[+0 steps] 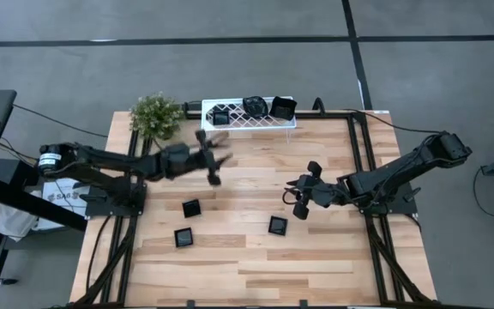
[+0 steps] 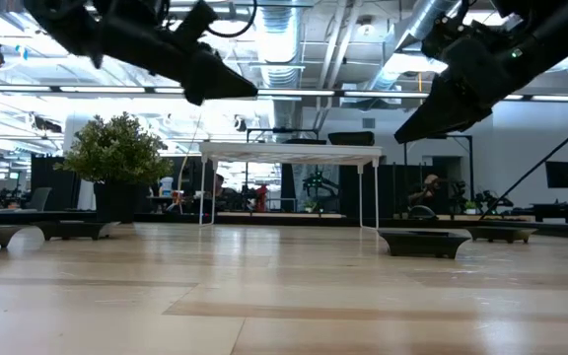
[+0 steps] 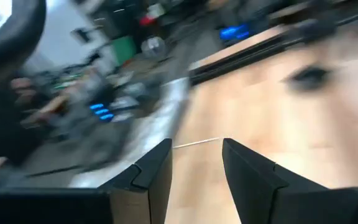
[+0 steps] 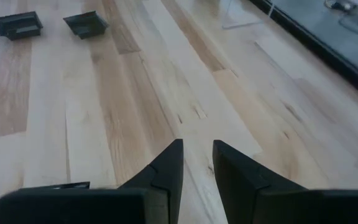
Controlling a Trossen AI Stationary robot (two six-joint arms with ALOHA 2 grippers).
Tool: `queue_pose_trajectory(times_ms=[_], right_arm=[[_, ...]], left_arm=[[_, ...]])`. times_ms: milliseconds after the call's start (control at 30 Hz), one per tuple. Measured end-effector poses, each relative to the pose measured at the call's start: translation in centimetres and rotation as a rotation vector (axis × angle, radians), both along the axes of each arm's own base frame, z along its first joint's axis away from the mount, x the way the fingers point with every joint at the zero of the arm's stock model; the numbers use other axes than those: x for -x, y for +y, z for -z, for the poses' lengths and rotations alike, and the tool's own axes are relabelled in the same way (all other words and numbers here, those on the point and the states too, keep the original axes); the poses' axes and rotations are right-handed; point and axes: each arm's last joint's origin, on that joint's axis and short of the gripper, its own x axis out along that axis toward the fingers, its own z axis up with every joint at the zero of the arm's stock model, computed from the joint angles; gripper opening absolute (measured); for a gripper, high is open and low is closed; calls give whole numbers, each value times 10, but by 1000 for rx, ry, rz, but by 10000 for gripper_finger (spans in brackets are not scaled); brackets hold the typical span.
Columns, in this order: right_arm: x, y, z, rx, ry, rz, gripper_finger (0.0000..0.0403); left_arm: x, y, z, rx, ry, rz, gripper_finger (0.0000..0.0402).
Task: Pick & Place Mini shaped plates
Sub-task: Stack the black square plate on top of the black square plate on the shelf
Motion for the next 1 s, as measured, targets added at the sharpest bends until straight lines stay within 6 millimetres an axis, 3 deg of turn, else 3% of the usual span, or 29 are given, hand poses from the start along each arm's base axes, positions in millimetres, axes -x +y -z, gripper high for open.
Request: queue_pose_trajectory(times_ms=[233,400,700,1000], right_arm=[[8,-8,3,-110,152,166,76],[8,-15,3,-133,233,265,57],[19,-42,9,-154,366,468,28],[23,-66,13,-303,444,527,37]], left_arm=[[11,-59,21,184,33,239,140],[17,-83,26,196,51,327,140],[19,-93,25,328,51,445,140],[17,-94,21,335,3,452,140]])
